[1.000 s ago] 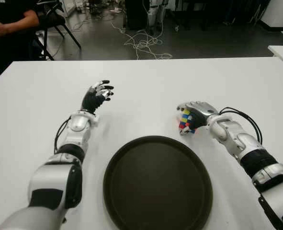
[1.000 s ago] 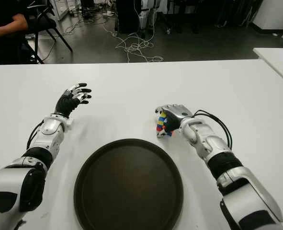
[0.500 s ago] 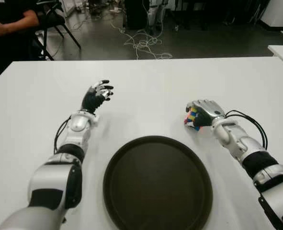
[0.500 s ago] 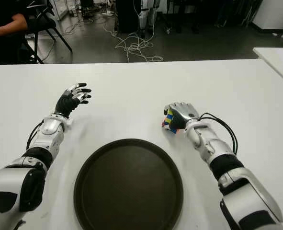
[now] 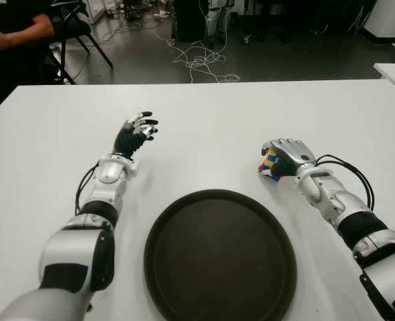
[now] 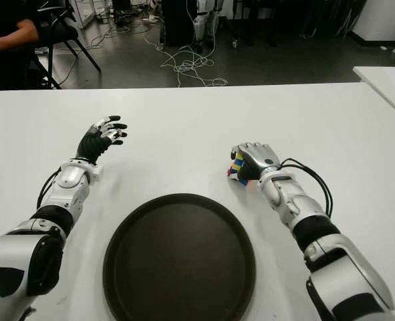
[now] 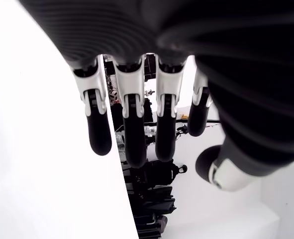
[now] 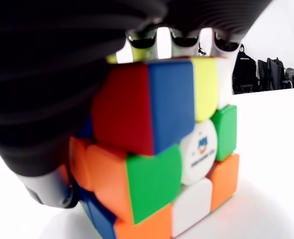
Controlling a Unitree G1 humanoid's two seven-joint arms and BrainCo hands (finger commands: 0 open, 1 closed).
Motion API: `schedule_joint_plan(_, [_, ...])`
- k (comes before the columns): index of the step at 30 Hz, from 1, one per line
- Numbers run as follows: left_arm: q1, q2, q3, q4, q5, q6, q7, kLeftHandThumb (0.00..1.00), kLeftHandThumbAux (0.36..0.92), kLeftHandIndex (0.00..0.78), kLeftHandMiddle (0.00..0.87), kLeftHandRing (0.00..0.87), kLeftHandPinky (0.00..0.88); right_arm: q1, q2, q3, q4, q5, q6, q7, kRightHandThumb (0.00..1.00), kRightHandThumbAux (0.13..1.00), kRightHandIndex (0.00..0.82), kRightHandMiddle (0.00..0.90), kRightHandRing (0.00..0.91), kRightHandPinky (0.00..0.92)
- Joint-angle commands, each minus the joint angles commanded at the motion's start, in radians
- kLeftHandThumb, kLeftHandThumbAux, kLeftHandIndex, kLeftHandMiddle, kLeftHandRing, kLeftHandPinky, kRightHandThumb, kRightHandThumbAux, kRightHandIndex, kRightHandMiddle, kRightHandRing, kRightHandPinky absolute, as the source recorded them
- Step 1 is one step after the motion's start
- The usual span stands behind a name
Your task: Pick up the Rubik's Cube and put it in the plate
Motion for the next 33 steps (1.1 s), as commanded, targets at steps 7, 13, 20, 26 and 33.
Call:
schedule_joint_plan(7, [-0.001, -0.003, 0.003, 0.001, -0.005, -0.002, -0.007, 0.148, 0.639, 0.224, 0.313, 0.305, 0.31, -0.008, -0.005, 0.0, 0.01, -0.002, -0.008, -0.004, 0.693, 0.737, 0.412, 0.479, 0.483, 0.47])
schedule_joint_plan(13, [-0.002, -0.005, 0.008, 0.001, -0.01, -0.003, -0.012, 0.159, 0.627, 0.215, 0.307, 0.302, 0.313, -0.026, -0.006, 0.003, -0.012, -0.007, -0.007, 0.001, 0.692, 0.737, 0.413, 0.465, 0.475, 0.456])
schedule_joint_plan(20, [-0.004, -0.006, 0.008, 0.003, -0.008, 0.01, -0.005, 0.147, 0.625, 0.216, 0.307, 0.308, 0.315, -0.055, -0.023, -0.008, -0.154, -0.021, 0.008, 0.023, 0.694, 0.736, 0.412, 0.441, 0.447, 0.421])
schedule_joint_plan(26, [-0.006, -0.006, 0.009, 0.003, -0.007, 0.016, -0.001, 0.154, 0.637, 0.22, 0.31, 0.308, 0.317, -0.023, -0.047, -0.022, -0.29, -0.041, 0.02, 0.005, 0.694, 0.734, 0.413, 0.444, 0.444, 0.407])
schedule_joint_plan(33, [-0.003, -0.005, 0.006, 0.001, -0.005, 0.002, -0.005, 0.155, 0.623, 0.223, 0.313, 0.307, 0.314, 0.06, -0.075, -0.067, -0.565, -0.046, 0.076, 0.048, 0.693, 0.734, 0.413, 0.46, 0.46, 0.413])
